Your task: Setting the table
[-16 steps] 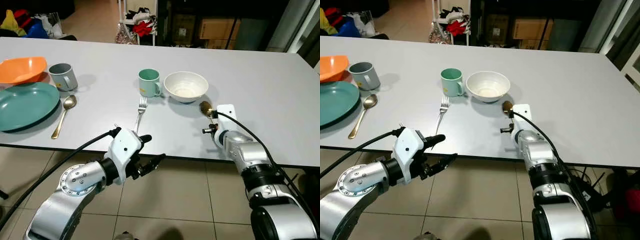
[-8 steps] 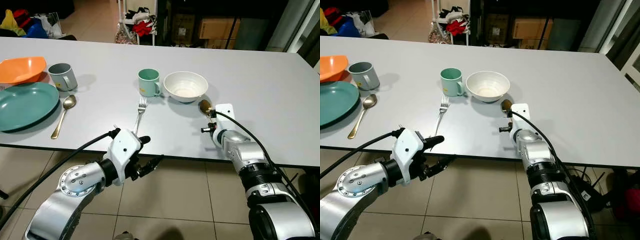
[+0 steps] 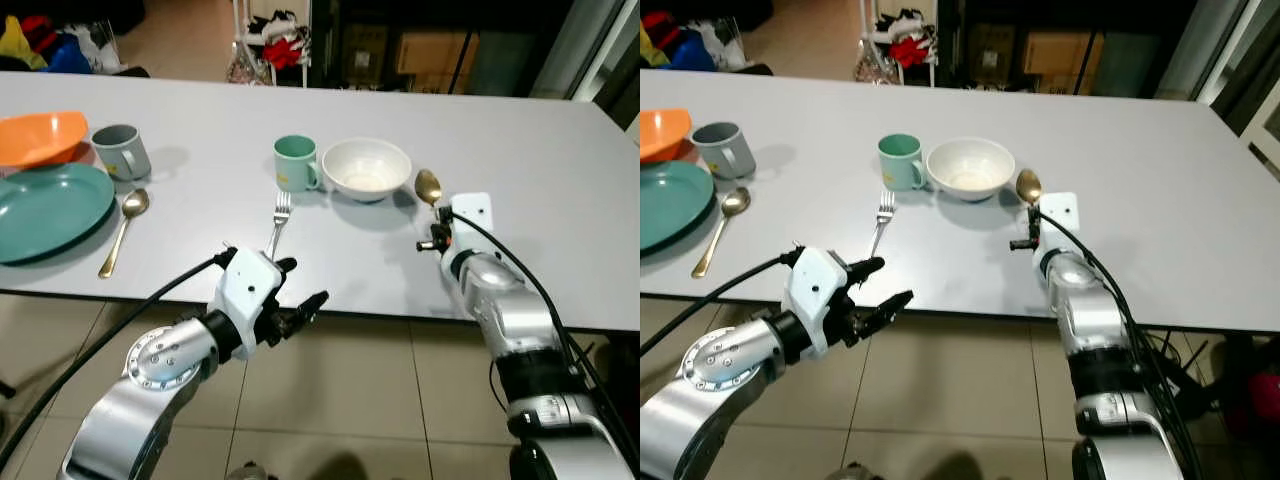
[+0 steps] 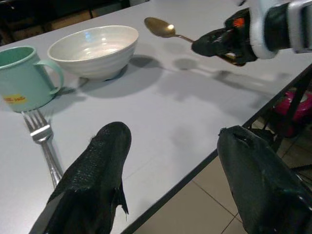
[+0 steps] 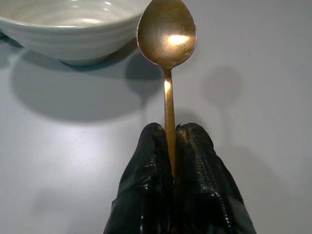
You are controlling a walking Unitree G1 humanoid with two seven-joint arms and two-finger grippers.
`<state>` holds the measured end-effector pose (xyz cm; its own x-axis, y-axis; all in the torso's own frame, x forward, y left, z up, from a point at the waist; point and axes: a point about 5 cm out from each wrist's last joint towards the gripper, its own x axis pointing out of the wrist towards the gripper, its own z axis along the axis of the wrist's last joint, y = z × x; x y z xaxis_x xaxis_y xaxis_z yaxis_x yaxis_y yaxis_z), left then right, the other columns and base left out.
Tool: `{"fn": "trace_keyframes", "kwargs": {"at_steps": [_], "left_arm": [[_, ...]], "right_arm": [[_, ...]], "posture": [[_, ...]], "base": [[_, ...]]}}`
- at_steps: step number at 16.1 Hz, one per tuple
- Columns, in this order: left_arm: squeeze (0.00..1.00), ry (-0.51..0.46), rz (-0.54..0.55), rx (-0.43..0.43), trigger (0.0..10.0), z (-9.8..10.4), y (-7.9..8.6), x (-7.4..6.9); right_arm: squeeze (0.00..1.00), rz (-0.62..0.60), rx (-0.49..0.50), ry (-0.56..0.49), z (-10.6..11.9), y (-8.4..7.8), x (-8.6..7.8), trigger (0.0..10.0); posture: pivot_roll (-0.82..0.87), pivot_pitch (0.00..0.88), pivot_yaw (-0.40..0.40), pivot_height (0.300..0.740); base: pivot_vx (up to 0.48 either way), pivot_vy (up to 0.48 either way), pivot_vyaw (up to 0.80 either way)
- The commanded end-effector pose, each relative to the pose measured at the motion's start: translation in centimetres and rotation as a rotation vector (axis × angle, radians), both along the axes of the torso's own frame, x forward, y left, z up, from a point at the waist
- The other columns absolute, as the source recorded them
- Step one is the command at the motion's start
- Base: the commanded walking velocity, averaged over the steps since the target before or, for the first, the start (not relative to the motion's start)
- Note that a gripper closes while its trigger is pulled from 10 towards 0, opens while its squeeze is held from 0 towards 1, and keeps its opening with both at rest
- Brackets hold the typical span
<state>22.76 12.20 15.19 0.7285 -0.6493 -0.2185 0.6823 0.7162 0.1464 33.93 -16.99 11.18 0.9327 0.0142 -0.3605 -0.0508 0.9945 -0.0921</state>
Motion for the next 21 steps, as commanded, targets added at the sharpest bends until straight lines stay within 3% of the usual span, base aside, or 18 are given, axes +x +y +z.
{"fn": "trace_keyframes", "kwargs": {"at_steps": [1,5,7,8,10,14,21], "left_arm": [[0.00,-0.006,0.018,0.012,10.0,0.1,0.3,0.1],[0.00,-0.012,0.026,0.019,10.0,-0.1,0.5,0.2],[0.00,-0.052,0.139,0.026,10.0,0.0,1.1,1.1],[0.00,-0.089,0.260,-0.003,10.0,0.4,1.7,2.0],[0.00,-0.143,0.396,-0.030,10.0,0.9,2.5,2.9],[0.00,-0.142,0.391,-0.014,10.0,0.8,2.4,3.3],[0.00,-0.138,0.378,-0.014,10.0,0.7,2.2,3.7]], "right_arm": [[0.00,0.001,-0.001,-0.018,0.6,0.1,-0.2,10.0],[0.00,-0.009,-0.013,-0.022,0.9,-0.3,-0.9,10.0],[0.00,0.012,0.021,-0.078,2.0,0.1,-1.7,10.0],[0.00,0.051,0.055,-0.145,2.7,0.5,-2.8,10.0],[0.00,0.098,0.065,-0.189,3.1,1.0,-4.6,10.0],[0.00,0.141,0.064,-0.190,3.5,2.5,-5.1,10.0],[0.00,0.087,0.078,-0.176,3.6,2.1,-5.3,10.0]], "posture": [[0.15,0.000,0.000,0.740],[0.15,0.000,0.003,0.740],[0.14,0.000,0.003,0.740],[0.14,0.000,0.004,0.740],[0.13,0.000,0.006,0.740],[0.11,0.000,0.023,0.740],[0.10,0.000,0.047,0.740]], "base": [[0.000,0.000,0.00],[0.000,0.000,0.00],[0.000,0.000,0.00],[0.000,0.000,0.00],[0.000,0.135,0.00],[0.000,0.427,0.00],[0.000,0.431,0.00]]}}
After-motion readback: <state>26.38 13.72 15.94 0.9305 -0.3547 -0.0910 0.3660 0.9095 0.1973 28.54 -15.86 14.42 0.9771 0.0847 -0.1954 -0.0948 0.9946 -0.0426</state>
